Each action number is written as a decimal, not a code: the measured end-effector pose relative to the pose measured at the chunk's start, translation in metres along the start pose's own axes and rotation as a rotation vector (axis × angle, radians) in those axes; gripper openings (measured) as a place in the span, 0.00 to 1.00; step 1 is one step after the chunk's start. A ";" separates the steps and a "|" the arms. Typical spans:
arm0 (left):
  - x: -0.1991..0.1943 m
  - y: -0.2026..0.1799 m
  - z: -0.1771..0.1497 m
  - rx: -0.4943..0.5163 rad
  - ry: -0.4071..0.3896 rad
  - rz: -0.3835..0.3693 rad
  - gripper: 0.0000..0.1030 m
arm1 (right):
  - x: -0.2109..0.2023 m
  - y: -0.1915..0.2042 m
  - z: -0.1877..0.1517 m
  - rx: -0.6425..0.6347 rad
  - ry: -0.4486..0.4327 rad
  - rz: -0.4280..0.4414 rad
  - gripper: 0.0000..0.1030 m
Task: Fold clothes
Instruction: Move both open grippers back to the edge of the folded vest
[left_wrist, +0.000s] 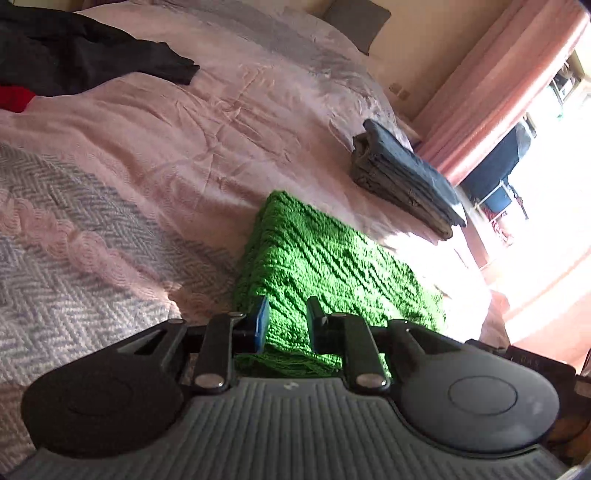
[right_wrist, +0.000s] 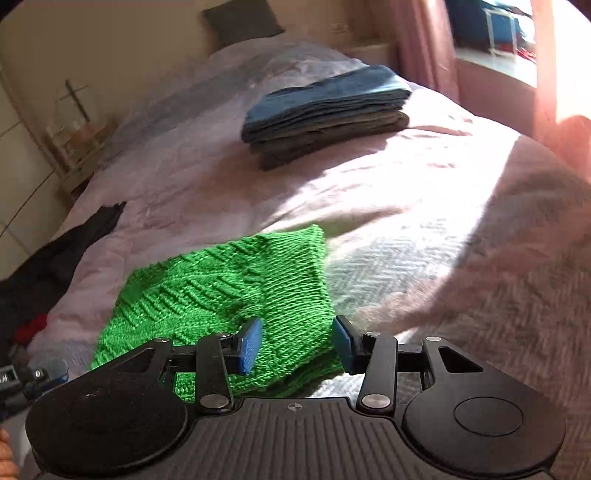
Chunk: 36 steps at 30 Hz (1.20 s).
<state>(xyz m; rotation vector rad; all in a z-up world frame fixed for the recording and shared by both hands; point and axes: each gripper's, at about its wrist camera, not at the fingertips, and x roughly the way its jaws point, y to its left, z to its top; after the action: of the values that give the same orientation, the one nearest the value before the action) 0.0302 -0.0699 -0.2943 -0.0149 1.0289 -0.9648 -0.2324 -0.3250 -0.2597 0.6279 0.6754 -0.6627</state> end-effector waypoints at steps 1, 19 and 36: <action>0.011 -0.002 -0.003 0.022 0.036 0.036 0.15 | 0.016 0.004 -0.004 -0.042 0.050 -0.027 0.44; -0.069 -0.103 0.008 0.220 0.269 0.343 0.35 | -0.035 0.042 -0.008 -0.126 0.441 -0.039 0.83; -0.138 -0.161 0.006 0.322 0.209 0.378 0.53 | -0.109 0.069 -0.003 -0.232 0.374 -0.023 0.89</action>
<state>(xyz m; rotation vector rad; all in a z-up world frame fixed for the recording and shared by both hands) -0.0949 -0.0759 -0.1239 0.5390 1.0098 -0.7838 -0.2491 -0.2431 -0.1621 0.5322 1.0918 -0.4812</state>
